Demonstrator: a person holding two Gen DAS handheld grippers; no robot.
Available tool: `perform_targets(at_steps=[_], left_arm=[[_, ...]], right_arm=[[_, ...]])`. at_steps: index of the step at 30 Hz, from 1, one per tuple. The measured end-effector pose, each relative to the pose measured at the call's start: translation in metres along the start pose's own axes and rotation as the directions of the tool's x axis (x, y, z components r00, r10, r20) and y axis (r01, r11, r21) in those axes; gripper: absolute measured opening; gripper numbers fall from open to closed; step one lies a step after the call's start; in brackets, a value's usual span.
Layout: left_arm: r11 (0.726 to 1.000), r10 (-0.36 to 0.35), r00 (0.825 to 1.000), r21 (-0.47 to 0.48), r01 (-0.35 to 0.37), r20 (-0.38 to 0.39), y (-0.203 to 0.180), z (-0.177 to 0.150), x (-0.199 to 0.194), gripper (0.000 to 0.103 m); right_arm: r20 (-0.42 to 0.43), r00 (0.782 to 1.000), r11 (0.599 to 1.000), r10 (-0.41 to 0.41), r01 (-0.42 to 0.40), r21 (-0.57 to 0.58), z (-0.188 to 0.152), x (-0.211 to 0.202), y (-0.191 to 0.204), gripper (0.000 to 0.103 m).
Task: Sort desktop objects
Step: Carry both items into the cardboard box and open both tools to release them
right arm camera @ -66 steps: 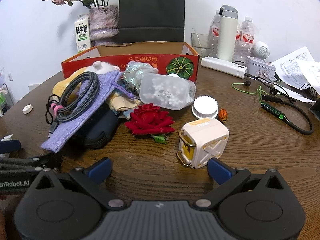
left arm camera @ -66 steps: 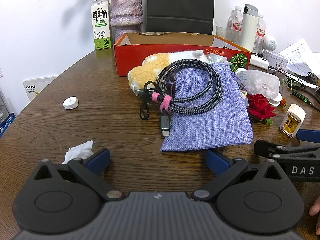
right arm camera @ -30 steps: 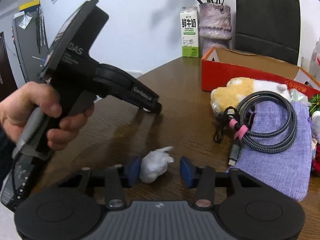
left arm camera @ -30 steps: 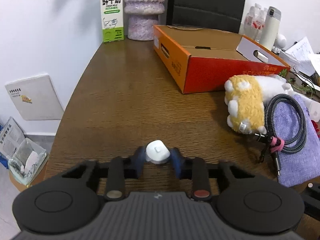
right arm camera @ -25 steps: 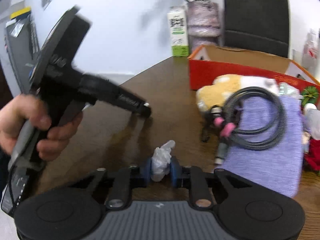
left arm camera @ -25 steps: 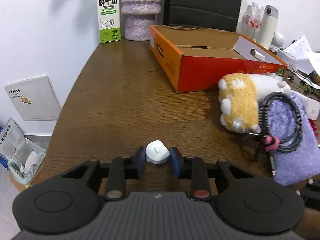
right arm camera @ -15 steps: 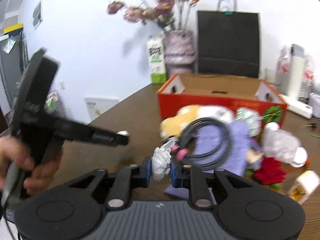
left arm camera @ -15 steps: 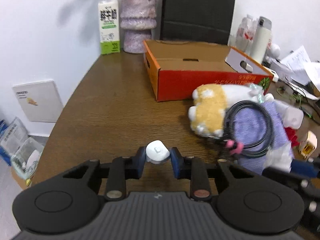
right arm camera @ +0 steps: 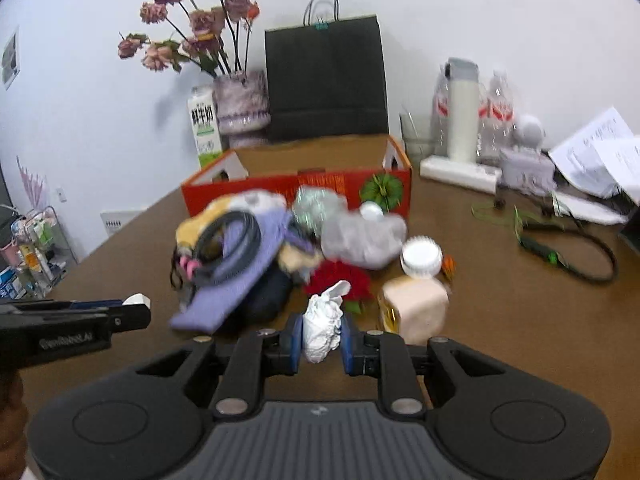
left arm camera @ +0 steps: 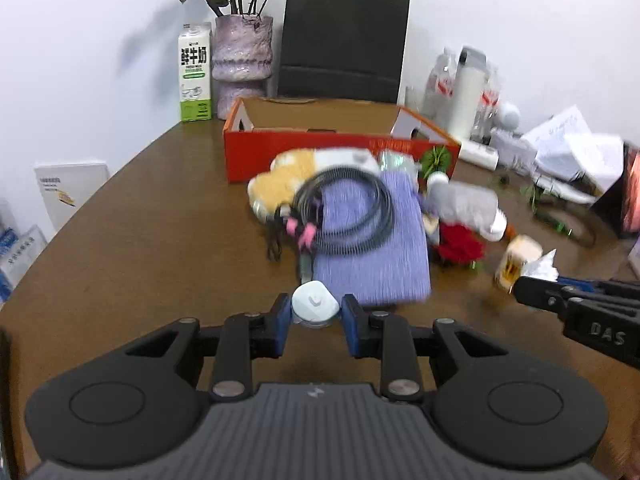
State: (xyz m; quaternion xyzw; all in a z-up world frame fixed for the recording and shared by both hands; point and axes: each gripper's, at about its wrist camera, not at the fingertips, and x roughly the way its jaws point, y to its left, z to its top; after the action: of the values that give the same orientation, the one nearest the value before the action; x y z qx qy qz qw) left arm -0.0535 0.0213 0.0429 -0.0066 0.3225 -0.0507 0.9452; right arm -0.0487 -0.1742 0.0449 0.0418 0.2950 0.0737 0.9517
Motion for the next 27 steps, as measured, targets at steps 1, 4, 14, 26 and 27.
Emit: perform_targets(at_steps=[1,4,14,26,27], left_arm=[[1.0,0.004,1.0,0.005,-0.004,0.002,-0.003,-0.005,-0.004,0.028],[1.0,0.0,1.0,-0.001,0.0,-0.003,-0.007,-0.018,-0.016,0.028],[0.999,-0.034,0.999,0.0,0.034,-0.014,-0.015,-0.033,-0.033,0.028],[0.997,-0.065,0.997,-0.03,0.066,0.042,0.013,0.1,0.011,0.028],[0.997,-0.066,0.997,-0.035,0.067,0.04,0.016,0.113,0.021,0.028]], right_arm=[[-0.007,1.0,1.0,0.008,-0.008,-0.004,-0.007,-0.004,0.0,0.018],[-0.019,1.0,0.999,0.023,-0.023,-0.025,-0.025,-0.018,0.001,0.018],[0.012,1.0,0.999,0.028,-0.028,-0.024,-0.03,-0.045,0.003,0.018],[0.083,0.986,0.989,0.148,-0.146,-0.028,0.082,-0.003,-0.014,0.018],[0.084,0.985,0.988,0.153,-0.15,-0.037,0.096,0.008,-0.016,0.018]])
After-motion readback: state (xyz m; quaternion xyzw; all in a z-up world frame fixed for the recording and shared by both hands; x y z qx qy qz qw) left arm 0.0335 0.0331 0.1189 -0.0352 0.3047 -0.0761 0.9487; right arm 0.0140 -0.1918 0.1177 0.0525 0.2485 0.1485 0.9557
